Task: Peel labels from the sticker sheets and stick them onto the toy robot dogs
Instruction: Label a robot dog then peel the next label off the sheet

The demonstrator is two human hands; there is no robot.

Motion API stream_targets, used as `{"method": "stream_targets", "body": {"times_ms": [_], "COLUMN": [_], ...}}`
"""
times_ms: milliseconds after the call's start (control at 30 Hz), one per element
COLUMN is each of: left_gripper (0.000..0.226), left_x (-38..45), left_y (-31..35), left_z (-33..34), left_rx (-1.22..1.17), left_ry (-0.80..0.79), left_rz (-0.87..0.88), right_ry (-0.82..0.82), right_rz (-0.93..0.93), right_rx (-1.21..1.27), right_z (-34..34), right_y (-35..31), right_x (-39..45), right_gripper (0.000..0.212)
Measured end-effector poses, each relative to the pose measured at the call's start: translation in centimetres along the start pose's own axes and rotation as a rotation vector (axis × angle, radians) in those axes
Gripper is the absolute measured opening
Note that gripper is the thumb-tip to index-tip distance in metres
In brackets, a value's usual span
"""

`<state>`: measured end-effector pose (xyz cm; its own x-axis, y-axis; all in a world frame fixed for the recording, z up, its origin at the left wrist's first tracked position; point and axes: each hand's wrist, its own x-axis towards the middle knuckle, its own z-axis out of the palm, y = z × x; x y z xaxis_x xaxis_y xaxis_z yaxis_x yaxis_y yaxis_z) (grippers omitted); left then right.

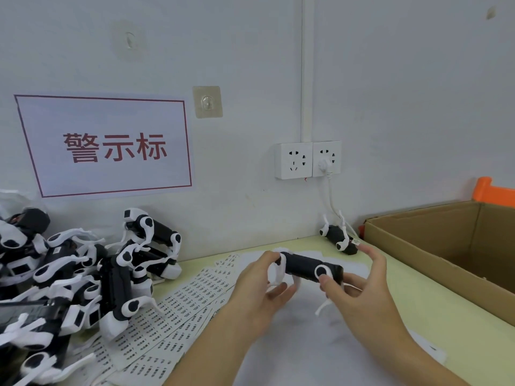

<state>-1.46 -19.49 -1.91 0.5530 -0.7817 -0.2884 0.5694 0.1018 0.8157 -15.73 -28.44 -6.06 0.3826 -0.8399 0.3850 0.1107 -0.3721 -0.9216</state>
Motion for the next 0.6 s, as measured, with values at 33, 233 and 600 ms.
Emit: {"method": "stream_targets", "body": {"times_ms": [33,233,600], "left_gripper": [0.006,0.03,0.031], "left_x": [0.1,0.3,-1.3], "left_y": [0.2,0.5,2.6], "left_z": [-0.1,-0.4,-0.3], "left_rx": [0.062,0.809,1.875], "left_ry": [0.041,0.034,-0.315], "left_rz": [0.006,0.494,0.498], "right_ry": [0.015,-0.04,-0.469], "right_rz": [0.021,0.085,0.213], "right_rx": [0.002,-0.018,0.17], "right_z": [-0.3,-0.9,-0.3], "right_y": [0.0,0.5,-0.3], "right_x": [0.3,0.8,-0.2], "right_gripper": [0.062,0.056,0.062]}}
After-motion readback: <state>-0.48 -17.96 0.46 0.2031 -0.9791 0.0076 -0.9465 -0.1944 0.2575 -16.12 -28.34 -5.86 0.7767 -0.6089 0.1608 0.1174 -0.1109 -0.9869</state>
